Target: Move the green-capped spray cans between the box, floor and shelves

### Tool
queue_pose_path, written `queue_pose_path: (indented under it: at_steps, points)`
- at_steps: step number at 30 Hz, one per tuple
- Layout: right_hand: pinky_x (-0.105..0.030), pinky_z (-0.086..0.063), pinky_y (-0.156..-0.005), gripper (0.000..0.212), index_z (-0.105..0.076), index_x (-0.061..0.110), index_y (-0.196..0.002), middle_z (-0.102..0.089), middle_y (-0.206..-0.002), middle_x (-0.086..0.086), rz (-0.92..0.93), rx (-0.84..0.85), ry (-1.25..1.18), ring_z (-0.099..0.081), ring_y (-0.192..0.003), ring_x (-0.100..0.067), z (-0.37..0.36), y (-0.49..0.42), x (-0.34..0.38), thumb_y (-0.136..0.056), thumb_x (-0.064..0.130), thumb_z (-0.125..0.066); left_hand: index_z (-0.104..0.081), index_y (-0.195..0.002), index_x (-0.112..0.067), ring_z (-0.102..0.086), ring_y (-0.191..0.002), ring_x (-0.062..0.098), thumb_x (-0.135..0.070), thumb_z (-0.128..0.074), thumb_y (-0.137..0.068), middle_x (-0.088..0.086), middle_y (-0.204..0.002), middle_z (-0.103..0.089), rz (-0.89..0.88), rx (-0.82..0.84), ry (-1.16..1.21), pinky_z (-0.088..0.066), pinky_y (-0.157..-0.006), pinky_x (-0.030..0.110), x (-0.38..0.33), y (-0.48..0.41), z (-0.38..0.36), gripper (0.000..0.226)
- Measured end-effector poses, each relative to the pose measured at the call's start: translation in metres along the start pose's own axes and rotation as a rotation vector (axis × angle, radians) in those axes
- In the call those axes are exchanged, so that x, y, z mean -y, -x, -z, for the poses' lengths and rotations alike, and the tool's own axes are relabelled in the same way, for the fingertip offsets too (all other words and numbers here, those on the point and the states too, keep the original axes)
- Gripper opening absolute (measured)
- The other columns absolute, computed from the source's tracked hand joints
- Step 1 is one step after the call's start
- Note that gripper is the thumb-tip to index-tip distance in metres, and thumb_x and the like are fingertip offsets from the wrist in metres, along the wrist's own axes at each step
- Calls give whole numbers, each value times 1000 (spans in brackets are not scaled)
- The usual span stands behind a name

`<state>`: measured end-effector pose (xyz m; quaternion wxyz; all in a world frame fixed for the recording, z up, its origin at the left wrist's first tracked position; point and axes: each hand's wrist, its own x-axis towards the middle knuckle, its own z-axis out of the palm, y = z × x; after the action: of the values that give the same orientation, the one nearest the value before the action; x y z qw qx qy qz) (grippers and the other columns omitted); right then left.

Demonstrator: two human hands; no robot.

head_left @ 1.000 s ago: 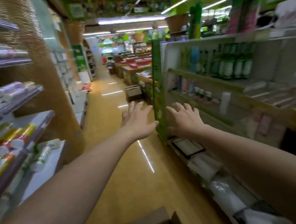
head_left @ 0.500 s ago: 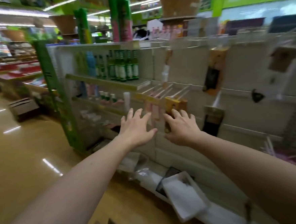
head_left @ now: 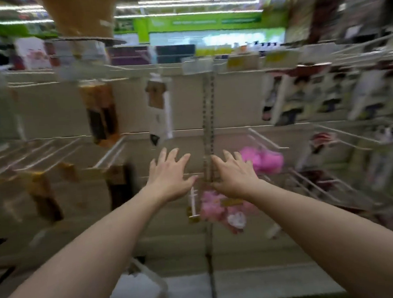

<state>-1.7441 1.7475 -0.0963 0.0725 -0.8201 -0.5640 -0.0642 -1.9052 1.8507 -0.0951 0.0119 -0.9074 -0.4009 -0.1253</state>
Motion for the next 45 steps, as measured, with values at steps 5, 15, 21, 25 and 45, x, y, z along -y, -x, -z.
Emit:
queue_pose_path:
  at_steps: [5, 15, 21, 25, 45]
  points:
    - [-59, -27, -111, 82, -27, 29, -154, -26, -160, -14, -163, -14, 48, -27, -144, -40, 2, 19, -128, -85, 55, -62, -26, -156, -35, -4, -154, 30, -65, -50, -90, 5, -168, -13, -187, 8, 64, -14, -123, 54, -127, -59, -35, 77]
    - [-60, -25, -113, 74, -28, 31, -153, -26, -161, -13, -509, -16, 61, -24, -144, -39, 1, 68, -281, -89, 55, -57, -20, -157, -38, 6, -155, 28, -68, -44, -92, -1, -168, -2, -548, -49, 92, -3, -117, 69, -304, -116, -75, 75]
    - [-63, -21, -117, 73, -26, 29, -155, -24, -162, -12, -757, 0, 59, -21, -147, -39, 0, 94, -334, -91, 48, -56, -20, -158, -35, 5, -155, 32, -67, -39, -92, 5, -169, -5, -889, -159, 79, 1, -118, 69, -382, -133, -93, 76]
    - [-62, -20, -116, 75, -20, 32, -157, -23, -162, -11, -899, -8, 82, -21, -146, -39, 0, 114, -357, -92, 49, -54, -20, -158, -35, 4, -155, 32, -65, -43, -92, 6, -169, -6, -1058, -110, 114, -1, -120, 65, -430, -136, -107, 76]
    - [-59, -29, -111, 78, -28, 29, -154, -28, -160, -11, -1251, 232, -21, -30, -142, -37, -127, 260, -535, -90, 55, -63, -17, -159, -34, 6, -155, 30, -57, -49, -94, 6, -169, -3, -1204, 343, 118, -4, -124, 57, -641, -81, -291, 75]
